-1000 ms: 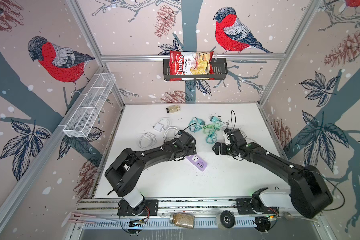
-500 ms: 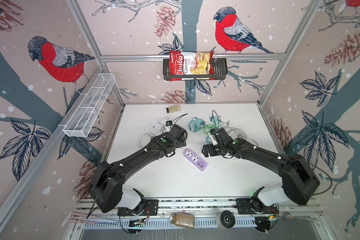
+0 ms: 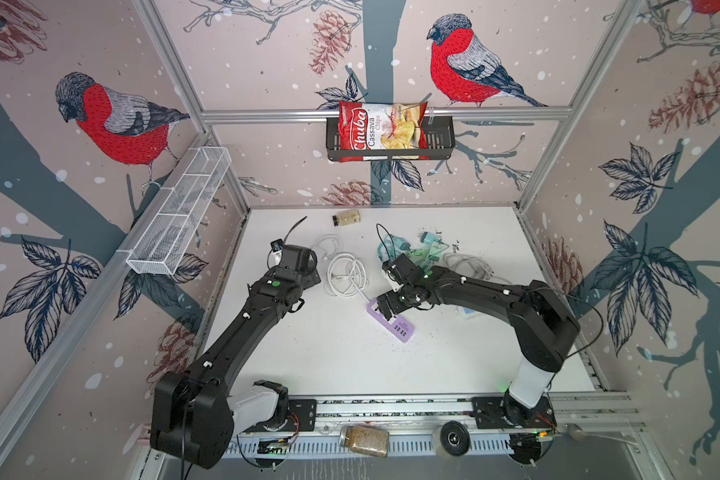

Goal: Insert the plug
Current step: 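Lower the right gripper onto the purple strip while the left hovers over chargers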

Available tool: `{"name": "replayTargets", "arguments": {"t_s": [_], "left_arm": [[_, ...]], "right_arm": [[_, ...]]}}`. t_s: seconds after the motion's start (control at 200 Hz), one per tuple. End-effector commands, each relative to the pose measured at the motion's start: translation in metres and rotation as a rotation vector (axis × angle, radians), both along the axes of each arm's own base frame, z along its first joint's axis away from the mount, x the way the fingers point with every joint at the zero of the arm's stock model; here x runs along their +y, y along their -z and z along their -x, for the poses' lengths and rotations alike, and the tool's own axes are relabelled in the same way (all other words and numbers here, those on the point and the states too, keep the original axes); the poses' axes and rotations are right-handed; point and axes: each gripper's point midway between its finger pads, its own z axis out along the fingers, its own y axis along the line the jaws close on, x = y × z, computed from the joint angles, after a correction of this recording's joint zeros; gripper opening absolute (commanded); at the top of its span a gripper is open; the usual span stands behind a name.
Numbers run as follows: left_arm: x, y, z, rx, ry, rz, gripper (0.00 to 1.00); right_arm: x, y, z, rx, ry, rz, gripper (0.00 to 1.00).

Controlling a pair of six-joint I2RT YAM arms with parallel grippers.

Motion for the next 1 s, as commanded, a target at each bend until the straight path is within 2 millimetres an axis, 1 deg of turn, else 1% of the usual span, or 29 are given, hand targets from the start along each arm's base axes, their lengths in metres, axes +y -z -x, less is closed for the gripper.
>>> {"name": "replayTargets", "arguments": {"t_s": [0.0,0.075,0.185,0.33,0.46,0.545,0.68,0.755,0.925,0.995], "left_arm": [[0.004,0.001,-0.011,-0.011,0.031,0.009,0.95],[0.010,0.000,-0.017,-0.015,0.010,0.012,0.94],[0.010,0.005,-0.029,-0.017,0.008,0.008,0.94],[0.008,0.022,-0.040,0.035,0.011,0.001,0.92],[0.010,0.027,-0.044,0.047,0.003,-0.010,0.92],[0.013,0.028,-0.045,0.042,-0.013,-0.011,0.92],[0.016,0.036,-0.048,0.064,-0.022,-0.012,0.92],[0.017,0.041,-0.051,0.073,-0.025,-0.010,0.92],[0.019,0.050,-0.058,0.101,-0.030,-0.009,0.92],[0.018,0.057,-0.059,0.115,-0.025,-0.004,0.92]], "right_arm": [[0.008,0.004,0.010,0.020,-0.079,0.031,0.98],[0.016,0.007,0.015,0.022,-0.108,0.037,0.97],[0.022,0.014,0.020,0.021,-0.135,0.047,0.97],[0.020,0.025,0.016,0.003,-0.152,0.084,0.96],[0.015,0.032,0.013,-0.004,-0.166,0.114,0.94],[0.014,0.037,0.013,0.005,-0.188,0.131,0.90],[0.009,0.041,0.014,-0.002,-0.233,0.172,0.82],[0.004,0.042,0.016,-0.003,-0.261,0.189,0.75],[-0.003,0.047,0.026,-0.022,-0.360,0.227,0.71],[-0.009,0.053,0.030,-0.022,-0.404,0.257,0.69]]}}
